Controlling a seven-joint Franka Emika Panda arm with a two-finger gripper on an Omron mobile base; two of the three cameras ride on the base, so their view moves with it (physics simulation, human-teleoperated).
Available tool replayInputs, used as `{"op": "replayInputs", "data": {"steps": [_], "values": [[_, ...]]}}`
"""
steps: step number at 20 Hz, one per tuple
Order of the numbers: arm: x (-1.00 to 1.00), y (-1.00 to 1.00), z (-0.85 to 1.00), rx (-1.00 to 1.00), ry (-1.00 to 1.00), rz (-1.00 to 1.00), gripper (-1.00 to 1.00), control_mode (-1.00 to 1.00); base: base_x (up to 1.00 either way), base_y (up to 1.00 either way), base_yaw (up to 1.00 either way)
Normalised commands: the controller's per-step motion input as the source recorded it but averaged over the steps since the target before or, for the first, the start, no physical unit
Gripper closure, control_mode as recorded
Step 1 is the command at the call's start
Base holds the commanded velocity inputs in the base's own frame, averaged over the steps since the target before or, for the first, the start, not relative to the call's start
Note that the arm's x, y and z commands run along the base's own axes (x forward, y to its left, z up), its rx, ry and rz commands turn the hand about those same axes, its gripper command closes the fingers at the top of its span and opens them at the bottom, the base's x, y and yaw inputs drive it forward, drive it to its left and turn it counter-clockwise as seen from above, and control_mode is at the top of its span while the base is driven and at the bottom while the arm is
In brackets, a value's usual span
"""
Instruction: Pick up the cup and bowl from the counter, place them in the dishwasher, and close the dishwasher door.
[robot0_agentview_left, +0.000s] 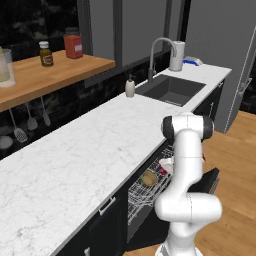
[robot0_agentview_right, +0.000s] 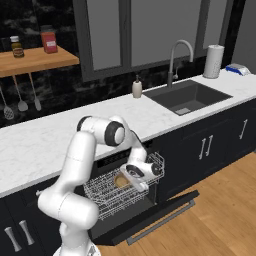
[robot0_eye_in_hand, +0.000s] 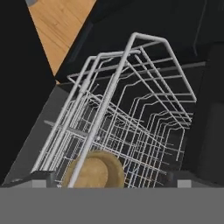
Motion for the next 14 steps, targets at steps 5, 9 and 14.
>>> {"op": "replayInputs", "data": {"steps": [5,9,14], "values": [[-0.97,-0.49,0.86,0.00,-0.09,-0.05,-1.00,-1.00,0.00,0.00,0.00],[-1.00,-0.53,0.99,0.00,-0.02,-0.13,-1.00,-1.00,0.00,0.00,0.00],[-1.00,-0.67,0.98,0.03,0.00,-0.12,-1.00,-1.00,0.00,0.00,0.00]]}}
